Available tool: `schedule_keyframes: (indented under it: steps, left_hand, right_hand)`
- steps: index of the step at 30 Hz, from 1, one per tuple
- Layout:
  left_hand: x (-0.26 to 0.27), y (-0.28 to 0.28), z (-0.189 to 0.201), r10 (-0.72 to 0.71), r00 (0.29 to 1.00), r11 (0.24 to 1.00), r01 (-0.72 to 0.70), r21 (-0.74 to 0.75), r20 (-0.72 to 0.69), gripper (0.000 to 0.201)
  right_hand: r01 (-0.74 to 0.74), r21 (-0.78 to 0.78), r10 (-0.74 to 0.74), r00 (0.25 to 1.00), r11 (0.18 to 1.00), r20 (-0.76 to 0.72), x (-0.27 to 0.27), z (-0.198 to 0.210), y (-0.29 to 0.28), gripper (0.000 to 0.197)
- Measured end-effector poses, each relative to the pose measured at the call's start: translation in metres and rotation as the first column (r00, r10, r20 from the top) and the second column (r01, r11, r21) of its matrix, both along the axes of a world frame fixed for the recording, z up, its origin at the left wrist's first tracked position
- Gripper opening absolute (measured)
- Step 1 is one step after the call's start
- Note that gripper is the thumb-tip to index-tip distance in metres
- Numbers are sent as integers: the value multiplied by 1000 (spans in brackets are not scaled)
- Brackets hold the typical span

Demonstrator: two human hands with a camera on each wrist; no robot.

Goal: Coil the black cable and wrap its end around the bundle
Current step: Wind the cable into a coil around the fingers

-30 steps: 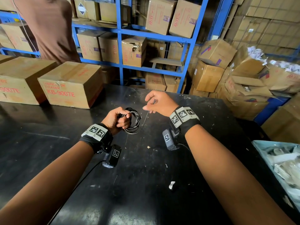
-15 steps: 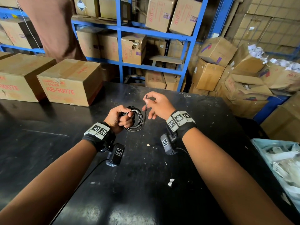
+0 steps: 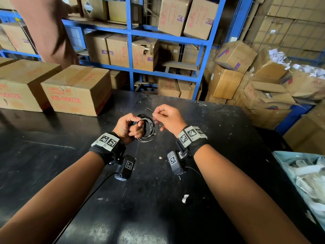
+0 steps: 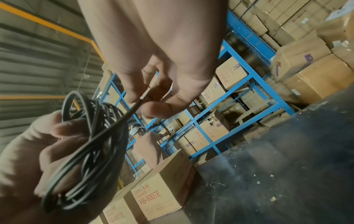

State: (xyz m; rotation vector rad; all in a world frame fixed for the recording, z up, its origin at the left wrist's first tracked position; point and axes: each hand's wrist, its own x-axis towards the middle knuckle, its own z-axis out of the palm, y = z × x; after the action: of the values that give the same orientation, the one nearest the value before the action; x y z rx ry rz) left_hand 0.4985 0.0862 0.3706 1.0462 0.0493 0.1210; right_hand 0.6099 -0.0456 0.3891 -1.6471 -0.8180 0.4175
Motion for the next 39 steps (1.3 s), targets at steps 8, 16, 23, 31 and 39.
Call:
schedule_keyframes:
  steps: [8,16,23,31,39]
  left_hand:
    - [0,0,1,57,998,998,-57,21,20,29]
    - [2,3,-1,65,997,998,-64,-22,47,25]
    - [1,3,-5,60,997,992,-54,-110,51,24]
    - [2,5,-7,63,997,989,-56,-136,49,27]
    - [1,6,-8,61,997,994,-57,-95,43,23]
  right_hand:
    - [-130,-26,125,984,991,-129,-2,-7,-6,25]
    - [-167,-72,161,984,983,-81,-2,-19,-1,36]
    - [-161,67,174,948,985,-265,-4,-22,6,34]
    - [-158,88,176,949,983,-260,-2,-21,10,41]
    - [-175,85,191,949,981,-249,-1,-23,12,37]
